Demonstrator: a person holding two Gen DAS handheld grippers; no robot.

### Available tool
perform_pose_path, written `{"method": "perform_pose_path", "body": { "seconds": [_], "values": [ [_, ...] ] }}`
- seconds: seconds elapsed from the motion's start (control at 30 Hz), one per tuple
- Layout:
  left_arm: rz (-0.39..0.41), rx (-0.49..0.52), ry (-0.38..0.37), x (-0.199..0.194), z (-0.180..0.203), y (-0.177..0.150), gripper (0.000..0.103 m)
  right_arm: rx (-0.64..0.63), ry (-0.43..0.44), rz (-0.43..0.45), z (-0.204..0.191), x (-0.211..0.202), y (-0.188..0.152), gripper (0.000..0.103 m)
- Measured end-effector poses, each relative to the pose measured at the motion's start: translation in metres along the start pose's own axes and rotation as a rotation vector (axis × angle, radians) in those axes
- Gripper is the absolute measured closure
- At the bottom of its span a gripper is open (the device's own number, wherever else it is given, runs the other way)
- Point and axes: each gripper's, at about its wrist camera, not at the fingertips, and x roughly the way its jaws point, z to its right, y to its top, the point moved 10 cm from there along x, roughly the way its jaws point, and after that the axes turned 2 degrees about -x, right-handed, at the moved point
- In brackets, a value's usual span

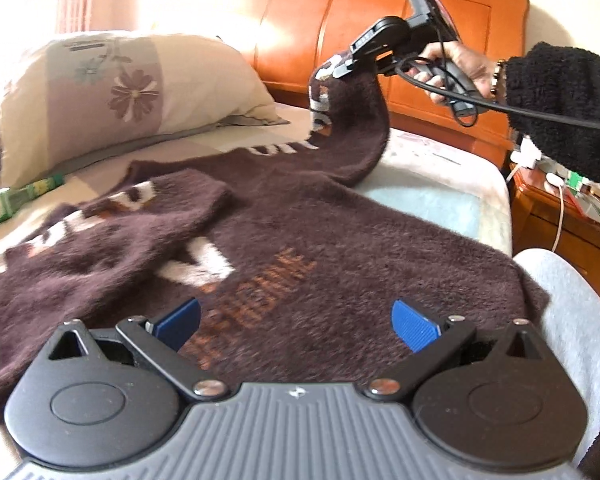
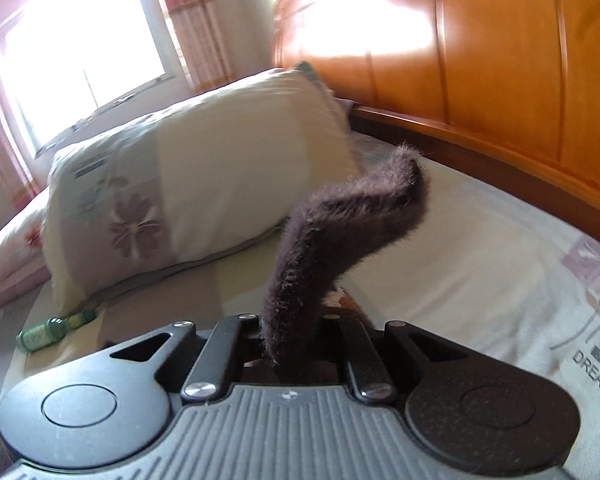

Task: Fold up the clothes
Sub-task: 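Lift the sleeve cuff up with the right gripper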

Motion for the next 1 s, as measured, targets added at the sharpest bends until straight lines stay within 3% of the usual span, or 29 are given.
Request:
{"method": "perform_pose_path", "body": {
  "seconds": [0.23,1.0],
  "values": [
    [0.019,-0.075,0.005,-0.014,-0.024,-0.005,0.001,-0.078,0.011,-0.018,-0.042,0.000,-0.002,0.091],
    [0.037,-0.084,0.031,-0.040,-0.041,-0.010,0.001,-0.348,0.143,-0.043,-0.188,-0.005,-0.010,0.091]
  ]
}}
